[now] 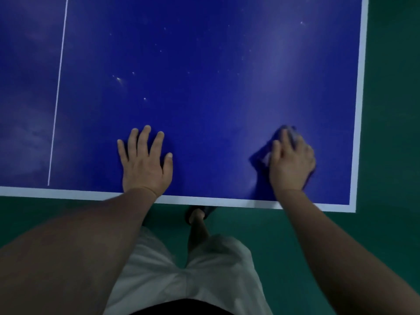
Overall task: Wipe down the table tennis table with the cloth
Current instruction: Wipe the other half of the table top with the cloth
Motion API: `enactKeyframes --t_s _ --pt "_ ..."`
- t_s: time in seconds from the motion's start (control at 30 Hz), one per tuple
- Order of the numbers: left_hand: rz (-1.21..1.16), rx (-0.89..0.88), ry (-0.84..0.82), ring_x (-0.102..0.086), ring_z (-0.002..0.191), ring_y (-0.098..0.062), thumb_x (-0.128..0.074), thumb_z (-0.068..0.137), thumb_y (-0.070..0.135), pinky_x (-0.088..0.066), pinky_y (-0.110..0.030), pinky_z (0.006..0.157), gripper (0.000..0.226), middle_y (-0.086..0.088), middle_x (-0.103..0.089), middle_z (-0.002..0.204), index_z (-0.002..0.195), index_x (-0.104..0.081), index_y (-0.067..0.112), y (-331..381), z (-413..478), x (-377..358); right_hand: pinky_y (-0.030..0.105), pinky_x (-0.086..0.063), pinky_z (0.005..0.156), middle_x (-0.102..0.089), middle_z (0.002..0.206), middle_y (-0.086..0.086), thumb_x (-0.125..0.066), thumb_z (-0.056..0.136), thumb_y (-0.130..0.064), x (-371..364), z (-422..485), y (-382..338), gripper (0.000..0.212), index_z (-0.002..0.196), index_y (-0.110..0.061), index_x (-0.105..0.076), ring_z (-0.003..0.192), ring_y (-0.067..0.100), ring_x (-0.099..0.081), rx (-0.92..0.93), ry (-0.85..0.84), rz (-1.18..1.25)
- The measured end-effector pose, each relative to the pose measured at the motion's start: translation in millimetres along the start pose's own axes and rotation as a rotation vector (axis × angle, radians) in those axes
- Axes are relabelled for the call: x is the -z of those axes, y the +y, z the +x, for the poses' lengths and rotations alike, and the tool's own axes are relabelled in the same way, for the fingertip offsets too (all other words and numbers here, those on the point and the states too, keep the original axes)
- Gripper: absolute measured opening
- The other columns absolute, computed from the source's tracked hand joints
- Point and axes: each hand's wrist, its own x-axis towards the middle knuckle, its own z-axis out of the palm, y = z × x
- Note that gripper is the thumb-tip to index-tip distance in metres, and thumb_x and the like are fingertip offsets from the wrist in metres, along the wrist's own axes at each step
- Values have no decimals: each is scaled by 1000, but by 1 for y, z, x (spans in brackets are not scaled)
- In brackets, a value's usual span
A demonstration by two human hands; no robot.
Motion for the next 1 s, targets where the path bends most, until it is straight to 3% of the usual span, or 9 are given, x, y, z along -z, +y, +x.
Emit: enactKeyframes --t_s 0.1,0.23,0.33,0.43,0.5,0.63,0.73,0.83,1.0 --pt "21 6 -9 -13 151 -33 -31 98 50 -4 -61 121 61 -10 -25 161 152 -36 20 0 1 0 54 -29 112 -46 151 8 -39 103 -41 -7 3 -15 47 146 -26 -53 131 37 -44 -204 43 30" --pt "36 0 -6 -12 151 -33 -30 98 50 -5 -62 121 61 -11 -25 160 151 -36 20 0 1 -1 51 -36 103 -56 141 7 -45 97 -41 -20 -57 -82 46 137 -26 -62 118 32 -49 287 -27 32" --pt "33 2 0 -12 151 -33 -29 98 51 -6 -63 121 62 -11 -25 160 151 -35 20 -1 1 -3 48 -41 99 -58 140 3 -50 99 -41 -18 -62 -64 41 135 -27 -64 116 29 -49 487 -59 32" --pt "42 5 -2 -13 151 -34 -29 98 51 -6 -63 121 62 -12 -26 160 151 -36 19 -1 1 -3 48 -46 91 -64 132 14 -54 97 -34 -5 -18 -5 40 133 -20 -67 107 40 -60 293 16 -5" --pt "46 9 -12 -13 151 -35 -29 97 50 -6 -63 121 63 -12 -26 160 151 -37 18 0 1 -1 52 -42 100 -58 139 16 -49 101 -35 6 17 28 43 138 -21 -62 117 44 -54 32 27 -3" --pt "50 10 -19 -13 151 -35 -30 97 50 -6 -63 121 63 -12 -26 160 151 -38 18 1 1 0 52 -31 110 -46 151 11 -42 101 -39 -2 33 -13 47 143 -25 -56 133 39 -42 -240 27 41" --pt "36 9 -10 -14 151 -35 -31 97 49 -5 -63 121 63 -13 -27 160 151 -39 17 1 1 1 50 -37 101 -57 138 12 -49 94 -37 -18 -18 -98 45 136 -24 -63 117 37 -53 124 -2 80" --pt "49 0 -8 -14 151 -36 -30 97 49 -6 -63 121 63 -13 -27 160 151 -39 17 1 1 1 52 -32 109 -51 147 5 -45 99 -41 -27 -84 -143 45 139 -25 -59 126 29 -47 423 -115 81" --pt "41 -5 -2 -13 151 -35 -30 97 50 -6 -64 120 63 -13 -26 160 151 -38 18 -1 1 -2 52 -39 107 -51 151 6 -44 102 -41 -18 -56 -63 46 142 -24 -57 134 33 -50 471 -115 9"
